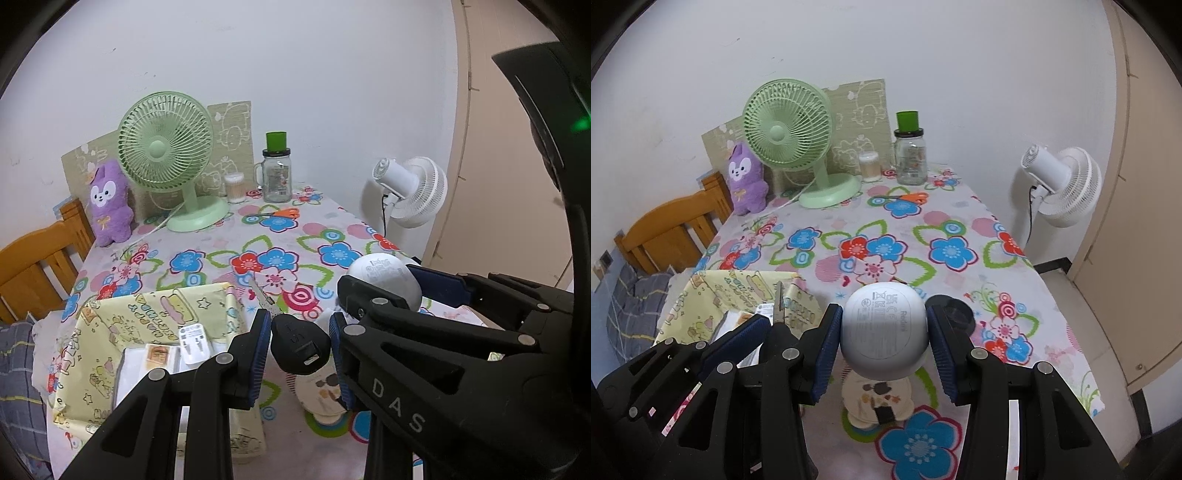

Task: Organize rigid objects
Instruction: 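Carry the black key fob in the left tool and white puck in the right tool over the fabric box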

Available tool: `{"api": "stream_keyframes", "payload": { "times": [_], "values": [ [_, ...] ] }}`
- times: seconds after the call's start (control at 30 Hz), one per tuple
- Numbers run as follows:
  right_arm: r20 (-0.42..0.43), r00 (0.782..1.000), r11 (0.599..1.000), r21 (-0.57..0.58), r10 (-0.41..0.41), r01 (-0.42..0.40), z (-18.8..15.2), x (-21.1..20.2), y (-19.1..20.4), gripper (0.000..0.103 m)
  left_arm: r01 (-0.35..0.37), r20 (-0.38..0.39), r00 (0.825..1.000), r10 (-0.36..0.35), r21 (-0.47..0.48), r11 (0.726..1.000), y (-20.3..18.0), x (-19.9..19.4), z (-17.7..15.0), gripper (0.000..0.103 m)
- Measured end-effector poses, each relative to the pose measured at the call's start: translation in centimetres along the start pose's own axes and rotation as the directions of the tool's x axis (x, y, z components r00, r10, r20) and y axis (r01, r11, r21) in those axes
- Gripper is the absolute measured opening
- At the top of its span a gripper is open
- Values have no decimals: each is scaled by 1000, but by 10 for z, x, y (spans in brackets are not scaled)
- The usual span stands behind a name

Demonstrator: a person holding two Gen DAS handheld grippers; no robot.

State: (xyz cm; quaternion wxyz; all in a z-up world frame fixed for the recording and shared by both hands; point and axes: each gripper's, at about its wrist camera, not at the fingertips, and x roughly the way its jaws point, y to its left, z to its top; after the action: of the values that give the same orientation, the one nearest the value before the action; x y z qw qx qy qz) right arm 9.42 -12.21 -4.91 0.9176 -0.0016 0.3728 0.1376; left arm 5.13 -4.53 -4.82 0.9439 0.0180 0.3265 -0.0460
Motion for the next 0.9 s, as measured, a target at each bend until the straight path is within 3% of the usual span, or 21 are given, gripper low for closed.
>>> {"api": "stream_keyframes", "payload": {
  "times": [0.9],
  "values": [
    [-17,999,997,-65,48,-49,12,25,68,50,-58,-7,998,58,-42,997,66,-1,-5,33]
  ]
}}
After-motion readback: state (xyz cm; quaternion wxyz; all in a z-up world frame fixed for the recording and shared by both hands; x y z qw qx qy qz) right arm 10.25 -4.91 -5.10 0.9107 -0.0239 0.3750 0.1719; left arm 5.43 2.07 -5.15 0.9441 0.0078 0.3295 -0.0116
